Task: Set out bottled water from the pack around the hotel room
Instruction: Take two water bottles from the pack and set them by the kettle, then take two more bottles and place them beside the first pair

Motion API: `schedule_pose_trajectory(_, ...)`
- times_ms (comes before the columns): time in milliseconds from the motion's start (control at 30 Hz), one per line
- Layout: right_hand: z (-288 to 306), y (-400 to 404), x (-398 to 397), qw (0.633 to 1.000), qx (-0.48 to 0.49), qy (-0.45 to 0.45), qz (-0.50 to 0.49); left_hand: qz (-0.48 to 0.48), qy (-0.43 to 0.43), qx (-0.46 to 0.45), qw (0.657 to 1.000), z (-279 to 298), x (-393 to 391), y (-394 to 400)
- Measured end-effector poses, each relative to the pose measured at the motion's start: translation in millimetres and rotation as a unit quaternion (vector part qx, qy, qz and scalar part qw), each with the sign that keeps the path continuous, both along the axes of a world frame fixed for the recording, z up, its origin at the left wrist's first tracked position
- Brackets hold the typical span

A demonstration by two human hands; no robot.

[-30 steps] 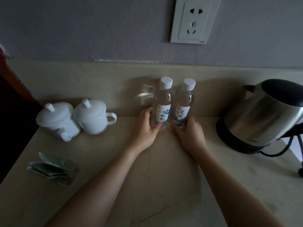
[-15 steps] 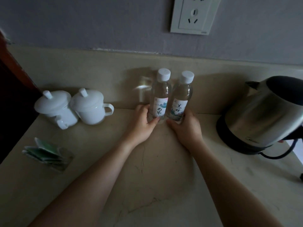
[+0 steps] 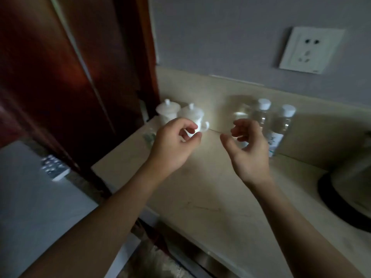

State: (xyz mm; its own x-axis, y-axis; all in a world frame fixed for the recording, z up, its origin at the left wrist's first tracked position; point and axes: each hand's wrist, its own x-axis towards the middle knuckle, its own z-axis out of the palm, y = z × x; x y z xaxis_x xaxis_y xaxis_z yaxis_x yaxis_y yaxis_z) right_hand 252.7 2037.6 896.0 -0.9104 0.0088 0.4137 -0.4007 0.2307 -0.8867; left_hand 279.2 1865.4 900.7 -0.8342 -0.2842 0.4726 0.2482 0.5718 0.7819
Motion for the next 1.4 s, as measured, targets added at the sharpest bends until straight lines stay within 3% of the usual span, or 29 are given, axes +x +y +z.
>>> schedule_pose_trajectory(200,31,-124,51,0.977,0.010,0.052,0.209,0.175,0.038,-0.037,0.983,37,120,-111)
schedule_pose_trajectory(400,42,-246,115,0.920,0.047,0.098,0.377,0.355,0.051,-0.033,0.933,38,251,-208)
schedule_pose_trajectory(700,53,-436,185,0.837,0.043,0.110,0.534,0.490,0.038,-0.050,0.870,37,371,-337)
schedule_pose_trajectory(867,52,-542,201,0.818,0.052,0.107,0.563,0.513,0.031,-0.024,0.857,39,390,-431)
schedule_pose_trajectory(1067,52,-639,201,0.820,0.045,0.095,0.563,0.509,0.003,-0.012,0.861,36,393,-526)
schedule_pose_trajectory(1400,37,-817,151,0.811,0.032,0.081,0.579,0.511,0.030,0.004,0.859,24,330,-694)
